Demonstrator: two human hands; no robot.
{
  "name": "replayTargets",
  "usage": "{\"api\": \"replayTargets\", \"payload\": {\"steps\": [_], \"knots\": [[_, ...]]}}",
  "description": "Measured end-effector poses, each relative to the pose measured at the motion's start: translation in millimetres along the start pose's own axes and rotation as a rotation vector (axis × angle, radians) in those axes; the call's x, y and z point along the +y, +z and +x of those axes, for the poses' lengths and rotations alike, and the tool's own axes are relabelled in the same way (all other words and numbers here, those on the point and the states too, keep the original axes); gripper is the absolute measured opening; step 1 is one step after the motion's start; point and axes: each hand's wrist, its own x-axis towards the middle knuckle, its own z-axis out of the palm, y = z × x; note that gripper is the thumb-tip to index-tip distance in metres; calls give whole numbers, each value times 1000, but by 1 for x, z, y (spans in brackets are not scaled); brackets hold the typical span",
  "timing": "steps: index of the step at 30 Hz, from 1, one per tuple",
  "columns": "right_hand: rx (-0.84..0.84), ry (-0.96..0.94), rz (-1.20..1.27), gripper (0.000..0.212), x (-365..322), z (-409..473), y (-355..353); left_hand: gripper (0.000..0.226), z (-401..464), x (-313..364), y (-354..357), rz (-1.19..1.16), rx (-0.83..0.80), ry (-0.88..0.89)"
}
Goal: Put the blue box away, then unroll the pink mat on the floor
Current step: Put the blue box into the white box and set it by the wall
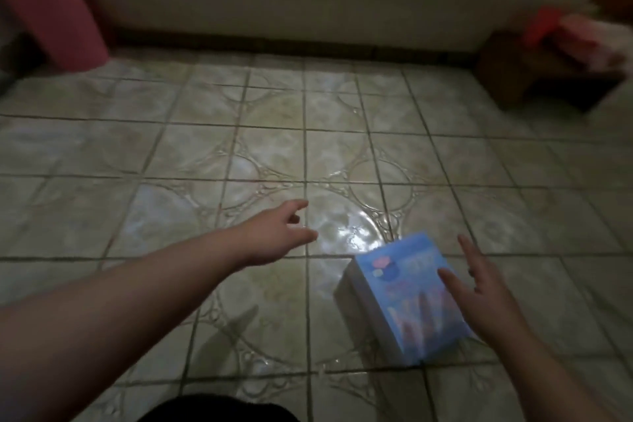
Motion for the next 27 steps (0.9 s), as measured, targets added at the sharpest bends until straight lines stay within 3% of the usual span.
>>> {"api": "replayTargets", "payload": {"steps": [4, 7, 8, 10, 14, 17, 20, 24, 27], "knots": [[-71, 190, -79, 82, 43, 12, 7, 66, 32, -16, 57, -53, -109, -83], [-159, 253, -123, 116, 60, 9, 24, 67, 38, -32, 90, -110, -133, -136], [-170, 257, -162, 117, 64, 8, 31, 68, 38, -39, 97, -120, -141, -153], [-139, 264, -189, 107, 64, -1, 46, 70, 38, -50, 104, -139, -150, -185], [-80, 212, -109, 109, 45, -30, 82, 68, 37, -63, 99, -184, -104, -204], [-79, 208, -35, 109, 27, -53, 110, 43, 33, -65, 96, -317, -51, -156], [-80, 168, -3, 99, 16, -65, 130, 47, 28, -77, 93, -423, 33, -141], [-124, 169, 208, 61, 16, -48, 133, 61, 20, -98, 96, -454, -2, -99], [-246, 215, 472, 66, 22, -31, 128, 78, 16, -105, 107, -483, -78, -80]]}}
